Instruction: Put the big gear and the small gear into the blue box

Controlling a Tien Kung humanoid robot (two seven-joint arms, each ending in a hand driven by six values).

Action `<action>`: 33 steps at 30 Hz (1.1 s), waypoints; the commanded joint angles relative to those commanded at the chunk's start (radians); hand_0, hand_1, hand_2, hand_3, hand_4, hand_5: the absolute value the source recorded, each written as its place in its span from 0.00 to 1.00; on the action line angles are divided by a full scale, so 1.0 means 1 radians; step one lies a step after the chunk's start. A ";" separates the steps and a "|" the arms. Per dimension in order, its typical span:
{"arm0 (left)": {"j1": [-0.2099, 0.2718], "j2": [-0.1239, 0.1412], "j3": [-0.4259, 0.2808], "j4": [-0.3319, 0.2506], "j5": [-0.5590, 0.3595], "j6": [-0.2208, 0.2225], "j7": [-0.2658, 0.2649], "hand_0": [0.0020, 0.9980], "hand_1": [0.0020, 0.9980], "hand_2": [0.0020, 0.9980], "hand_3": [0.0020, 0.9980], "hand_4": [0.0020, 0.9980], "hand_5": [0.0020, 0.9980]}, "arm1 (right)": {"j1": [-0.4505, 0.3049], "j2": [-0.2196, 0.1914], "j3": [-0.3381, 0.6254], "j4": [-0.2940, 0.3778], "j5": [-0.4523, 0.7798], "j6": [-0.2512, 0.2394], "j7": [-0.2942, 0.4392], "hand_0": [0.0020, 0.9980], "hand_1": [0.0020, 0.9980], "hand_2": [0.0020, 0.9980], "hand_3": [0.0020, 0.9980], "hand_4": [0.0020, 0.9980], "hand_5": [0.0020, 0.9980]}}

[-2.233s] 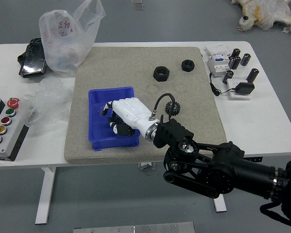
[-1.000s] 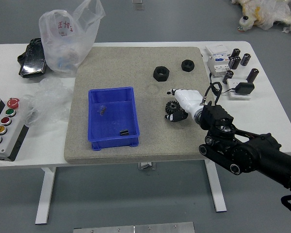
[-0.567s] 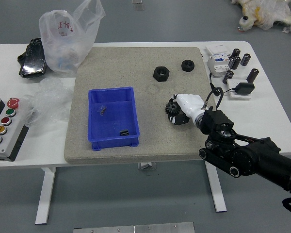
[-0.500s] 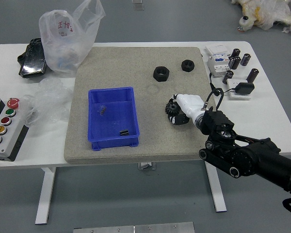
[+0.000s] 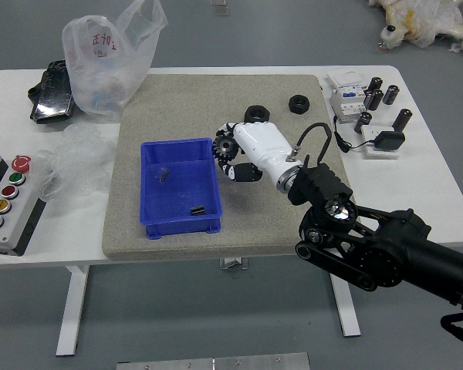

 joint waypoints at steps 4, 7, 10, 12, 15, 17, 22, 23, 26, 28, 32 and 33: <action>0.000 -0.002 -0.004 0.000 0.006 -0.002 0.002 0.71 0.54 0.54 0.70 0.72 0.59 | 0.008 0.044 -0.046 0.035 -0.033 0.022 -0.007 0.44 0.60 0.58 0.44 0.25 0.00; -0.001 -0.002 -0.007 -0.001 0.009 -0.003 0.004 0.71 0.54 0.54 0.70 0.72 0.59 | 0.012 0.059 -0.064 0.034 -0.048 0.041 -0.017 0.62 0.86 0.89 0.71 0.45 0.23; -0.001 -0.003 -0.010 -0.001 0.013 -0.004 0.005 0.71 0.54 0.54 0.70 0.72 0.59 | 0.012 0.067 -0.069 0.030 -0.057 0.053 -0.024 0.62 0.86 0.89 0.71 0.45 0.23; -0.001 -0.003 -0.011 -0.001 0.015 -0.004 0.006 0.71 0.54 0.54 0.70 0.72 0.60 | 0.013 0.069 -0.068 0.028 -0.059 0.057 -0.027 0.66 0.93 0.97 0.90 0.72 0.32; -0.001 -0.004 -0.013 -0.002 0.017 -0.005 0.008 0.71 0.54 0.54 0.70 0.72 0.60 | 0.013 0.069 -0.066 0.024 -0.060 0.062 -0.033 0.66 0.93 0.97 0.90 0.72 0.32; -0.001 -0.005 -0.014 -0.002 0.017 -0.005 0.009 0.71 0.55 0.54 0.70 0.72 0.60 | 0.010 0.069 -0.066 0.021 -0.057 0.064 -0.034 0.65 0.94 0.98 0.91 0.80 0.39; -0.001 -0.005 -0.014 -0.002 0.017 -0.006 0.009 0.71 0.55 0.54 0.70 0.72 0.60 | -0.002 0.061 -0.037 0.032 -0.036 0.037 -0.020 0.65 0.94 0.98 0.91 0.80 0.39; -0.001 -0.006 -0.014 -0.002 0.017 -0.006 0.009 0.71 0.55 0.54 0.70 0.72 0.60 | -0.006 0.056 -0.023 0.038 -0.025 0.029 -0.015 0.59 0.90 0.94 0.88 0.81 0.41; 0.000 -0.006 -0.013 -0.002 0.014 -0.005 0.009 0.71 0.55 0.54 0.70 0.72 0.60 | -0.033 0.027 0.044 0.074 0.037 -0.009 0.022 0.59 0.90 0.94 0.88 0.81 0.41; 0.001 -0.006 -0.010 -0.002 0.010 -0.004 0.008 0.71 0.55 0.54 0.70 0.72 0.60 | -0.060 0.000 0.093 0.100 0.080 -0.031 0.056 0.59 0.90 0.94 0.88 0.81 0.41; 0.003 -0.007 -0.007 -0.001 0.006 -0.002 0.006 0.71 0.54 0.54 0.70 0.72 0.60 | -0.128 -0.056 0.212 0.143 0.188 -0.067 0.141 0.58 0.83 0.85 0.82 0.77 0.39; 0.004 -0.007 -0.006 -0.001 0.005 -0.002 0.006 0.71 0.54 0.54 0.70 0.72 0.60 | -0.146 -0.068 0.243 0.148 0.222 -0.073 0.166 0.58 0.83 0.85 0.82 0.77 0.39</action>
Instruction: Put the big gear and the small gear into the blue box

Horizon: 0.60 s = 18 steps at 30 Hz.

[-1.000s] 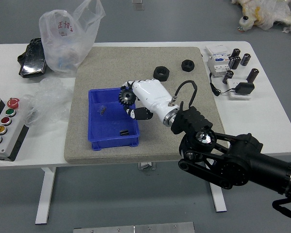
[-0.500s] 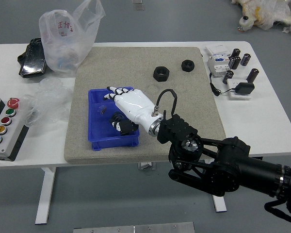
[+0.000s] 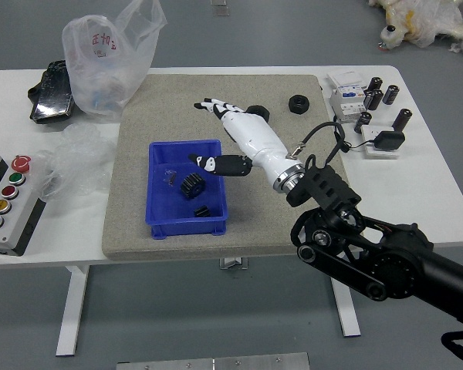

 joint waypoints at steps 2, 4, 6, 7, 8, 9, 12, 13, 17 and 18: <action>0.001 -0.001 0.003 0.000 -0.003 0.001 -0.002 0.71 0.54 0.54 0.70 0.72 0.60 | -0.042 -0.021 0.065 0.000 0.077 -0.006 0.055 0.55 0.78 0.79 0.76 0.77 0.39; 0.001 -0.002 0.005 0.001 -0.005 0.001 -0.004 0.71 0.54 0.54 0.70 0.72 0.60 | -0.081 -0.036 0.127 -0.008 0.152 -0.002 0.109 0.55 0.78 0.79 0.76 0.77 0.39; 0.000 -0.003 0.011 0.001 -0.010 0.002 -0.007 0.71 0.54 0.54 0.70 0.72 0.60 | -0.119 -0.049 0.185 -0.016 0.224 0.012 0.161 0.55 0.78 0.79 0.76 0.77 0.39; -0.001 -0.003 0.013 0.002 -0.012 0.002 -0.009 0.71 0.54 0.54 0.70 0.72 0.60 | -0.144 -0.057 0.221 -0.020 0.272 0.023 0.194 0.55 0.78 0.79 0.76 0.77 0.39; -0.002 -0.003 0.016 0.002 -0.015 0.002 -0.010 0.71 0.54 0.54 0.70 0.72 0.60 | -0.163 -0.063 0.244 -0.023 0.299 0.033 0.216 0.55 0.76 0.76 0.74 0.77 0.42; -0.003 -0.003 0.018 0.002 -0.016 0.003 -0.012 0.71 0.54 0.54 0.70 0.72 0.60 | -0.186 -0.071 0.275 -0.025 0.341 0.047 0.245 0.55 0.76 0.76 0.74 0.77 0.42; -0.006 -0.003 0.023 0.003 -0.020 0.003 -0.015 0.71 0.54 0.54 0.70 0.72 0.60 | -0.253 -0.092 0.358 -0.024 0.461 0.086 0.322 0.55 0.76 0.76 0.74 0.77 0.42; -0.007 -0.003 0.024 0.004 -0.021 0.003 -0.016 0.71 0.54 0.54 0.70 0.72 0.60 | -0.276 -0.098 0.383 -0.025 0.497 0.099 0.346 0.55 0.76 0.76 0.74 0.77 0.42; -0.011 -0.001 0.026 0.005 -0.022 0.000 -0.014 0.71 0.54 0.54 0.70 0.73 0.60 | -0.356 -0.108 0.472 -0.039 0.649 0.141 0.431 0.56 0.73 0.74 0.72 0.79 0.49; -0.012 -0.001 0.026 0.005 -0.021 -0.002 -0.013 0.71 0.54 0.54 0.70 0.73 0.60 | -0.373 -0.109 0.496 -0.045 0.689 0.149 0.452 0.56 0.73 0.74 0.72 0.79 0.49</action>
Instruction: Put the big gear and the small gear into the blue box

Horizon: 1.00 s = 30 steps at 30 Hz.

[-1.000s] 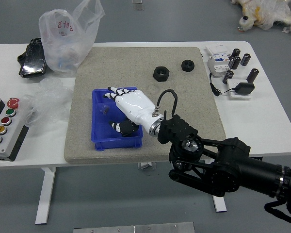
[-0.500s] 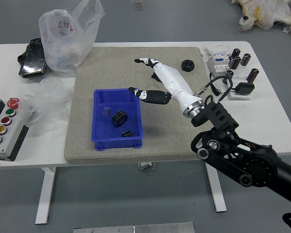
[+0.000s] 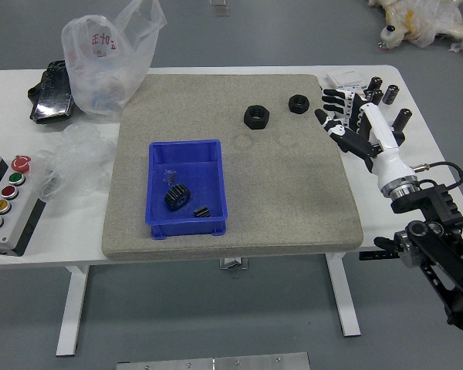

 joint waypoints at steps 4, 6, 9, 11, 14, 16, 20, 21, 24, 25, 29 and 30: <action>-0.003 0.004 0.003 0.001 0.000 -0.007 0.003 0.71 0.45 0.51 0.70 0.72 0.60 | -0.019 0.000 0.051 -0.006 0.115 0.012 0.031 0.56 0.72 0.73 0.71 0.79 0.49; -0.007 0.007 0.009 0.001 -0.006 -0.009 0.003 0.71 0.45 0.51 0.70 0.72 0.60 | -0.021 -0.001 0.064 -0.005 0.165 0.014 0.037 0.56 0.72 0.73 0.71 0.79 0.49; -0.012 0.010 0.019 0.002 -0.016 -0.010 0.000 0.71 0.38 0.44 0.70 0.72 0.59 | -0.022 0.000 0.076 -0.005 0.226 0.015 0.042 0.56 0.72 0.73 0.70 0.81 0.50; -0.015 0.011 0.025 0.003 -0.021 -0.009 0.000 0.71 0.38 0.44 0.70 0.72 0.59 | -0.025 0.001 0.084 -0.005 0.252 0.018 0.045 0.56 0.72 0.73 0.70 0.81 0.50; -0.016 0.009 0.025 0.004 -0.020 -0.009 0.003 0.70 0.33 0.36 0.69 0.73 0.59 | -0.032 0.005 0.096 -0.008 0.275 0.022 0.051 0.57 0.70 0.71 0.70 0.81 0.49; -0.015 0.008 0.023 0.005 -0.017 -0.009 0.006 0.70 0.33 0.36 0.69 0.73 0.59 | -0.036 0.007 0.103 -0.010 0.285 0.025 0.054 0.57 0.70 0.71 0.70 0.81 0.49; -0.013 0.007 0.016 0.006 -0.007 -0.009 0.015 0.71 0.30 0.28 0.69 0.72 0.59 | -0.042 0.007 0.113 -0.014 0.295 0.028 0.056 0.55 0.69 0.70 0.70 0.82 0.52; -0.013 0.007 0.015 0.006 -0.006 -0.010 0.017 0.71 0.30 0.28 0.69 0.72 0.59 | -0.042 0.007 0.115 -0.014 0.295 0.028 0.056 0.55 0.69 0.70 0.70 0.82 0.52; -0.015 0.007 0.016 0.007 -0.006 -0.009 0.021 0.71 0.30 0.28 0.69 0.72 0.59 | -0.043 0.006 0.121 -0.014 0.296 0.030 0.056 0.55 0.69 0.70 0.70 0.82 0.52; -0.015 0.007 0.016 0.007 -0.007 -0.010 0.022 0.71 0.30 0.28 0.69 0.72 0.59 | -0.043 0.006 0.123 -0.015 0.296 0.030 0.056 0.55 0.69 0.70 0.70 0.82 0.52; -0.018 0.005 0.017 0.007 -0.009 -0.010 0.027 0.70 0.24 0.24 0.67 0.71 0.57 | -0.045 0.008 0.131 -0.016 0.295 0.030 0.056 0.56 0.69 0.69 0.69 0.82 0.51; -0.018 0.004 0.017 0.007 -0.009 -0.011 0.029 0.70 0.24 0.24 0.67 0.71 0.57 | -0.046 0.008 0.132 -0.017 0.295 0.030 0.056 0.56 0.69 0.69 0.69 0.82 0.51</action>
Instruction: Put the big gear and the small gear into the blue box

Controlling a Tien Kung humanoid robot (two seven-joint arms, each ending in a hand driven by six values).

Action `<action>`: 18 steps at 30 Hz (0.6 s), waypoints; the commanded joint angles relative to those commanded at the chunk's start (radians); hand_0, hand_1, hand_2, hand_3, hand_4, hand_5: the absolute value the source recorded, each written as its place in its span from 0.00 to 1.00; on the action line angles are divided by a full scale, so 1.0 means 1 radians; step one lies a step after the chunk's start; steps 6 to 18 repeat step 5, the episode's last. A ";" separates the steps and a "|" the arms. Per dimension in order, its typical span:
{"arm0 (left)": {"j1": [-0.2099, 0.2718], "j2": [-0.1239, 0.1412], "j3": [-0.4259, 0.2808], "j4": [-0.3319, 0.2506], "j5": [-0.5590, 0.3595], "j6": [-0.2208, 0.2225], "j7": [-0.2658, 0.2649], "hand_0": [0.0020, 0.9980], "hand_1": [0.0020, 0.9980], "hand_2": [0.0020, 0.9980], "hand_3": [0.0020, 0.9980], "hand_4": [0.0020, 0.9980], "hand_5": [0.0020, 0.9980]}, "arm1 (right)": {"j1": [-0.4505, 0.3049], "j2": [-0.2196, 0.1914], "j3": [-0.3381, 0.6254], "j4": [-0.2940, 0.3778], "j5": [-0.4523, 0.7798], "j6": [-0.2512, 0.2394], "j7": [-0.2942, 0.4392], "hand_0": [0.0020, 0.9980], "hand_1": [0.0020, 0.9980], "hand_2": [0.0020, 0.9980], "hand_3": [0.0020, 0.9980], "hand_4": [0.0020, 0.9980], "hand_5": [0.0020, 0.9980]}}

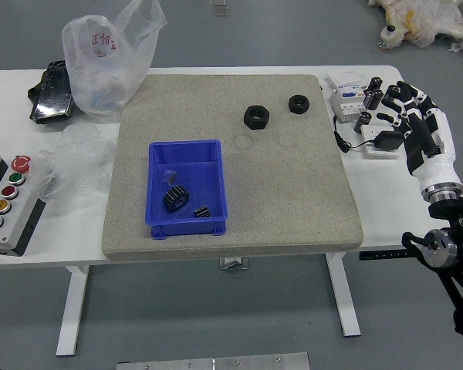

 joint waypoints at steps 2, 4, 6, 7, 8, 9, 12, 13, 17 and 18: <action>0.000 0.000 0.000 0.000 -0.001 0.000 0.002 0.67 0.20 0.21 0.66 0.71 0.57 | -0.001 0.000 0.002 -0.001 -0.001 0.000 0.000 0.56 0.68 0.69 0.69 0.82 0.51; 0.001 0.000 0.000 0.000 -0.003 0.000 0.004 0.67 0.20 0.21 0.66 0.71 0.57 | -0.002 0.000 0.006 -0.002 -0.002 0.000 0.000 0.56 0.68 0.69 0.69 0.82 0.51; 0.001 0.000 -0.001 0.000 -0.004 0.000 0.006 0.67 0.20 0.21 0.66 0.71 0.57 | -0.002 -0.001 0.007 -0.002 -0.002 0.000 0.000 0.56 0.68 0.69 0.69 0.82 0.51; 0.001 0.000 -0.001 0.000 -0.004 0.000 0.006 0.67 0.20 0.21 0.66 0.71 0.57 | -0.002 -0.001 0.007 -0.002 -0.002 0.000 0.000 0.56 0.68 0.69 0.69 0.82 0.51; 0.001 0.000 -0.001 0.000 -0.004 0.000 0.006 0.67 0.20 0.21 0.66 0.71 0.57 | -0.002 -0.001 0.007 -0.002 -0.002 0.000 0.000 0.56 0.68 0.69 0.69 0.82 0.51; 0.001 0.000 -0.001 0.000 -0.004 0.000 0.006 0.67 0.20 0.21 0.66 0.71 0.57 | -0.002 -0.001 0.007 -0.002 -0.002 0.000 0.000 0.56 0.68 0.69 0.69 0.82 0.51; 0.001 0.000 -0.001 0.000 -0.004 0.000 0.006 0.67 0.20 0.21 0.66 0.71 0.57 | -0.002 -0.001 0.007 -0.002 -0.002 0.000 0.000 0.56 0.68 0.69 0.69 0.82 0.51; 0.001 0.000 -0.001 0.000 -0.004 0.000 0.006 0.67 0.20 0.21 0.66 0.71 0.57 | -0.002 -0.001 0.007 -0.002 -0.002 0.000 0.000 0.56 0.68 0.69 0.69 0.82 0.51; 0.001 0.000 -0.001 0.000 -0.004 0.000 0.006 0.67 0.20 0.21 0.66 0.71 0.57 | -0.002 -0.001 0.007 -0.002 -0.002 0.000 0.000 0.56 0.68 0.69 0.69 0.82 0.51; 0.001 0.000 -0.001 0.000 -0.004 0.000 0.006 0.67 0.20 0.21 0.66 0.71 0.57 | -0.002 -0.001 0.007 -0.002 -0.002 0.000 0.000 0.56 0.68 0.69 0.69 0.82 0.51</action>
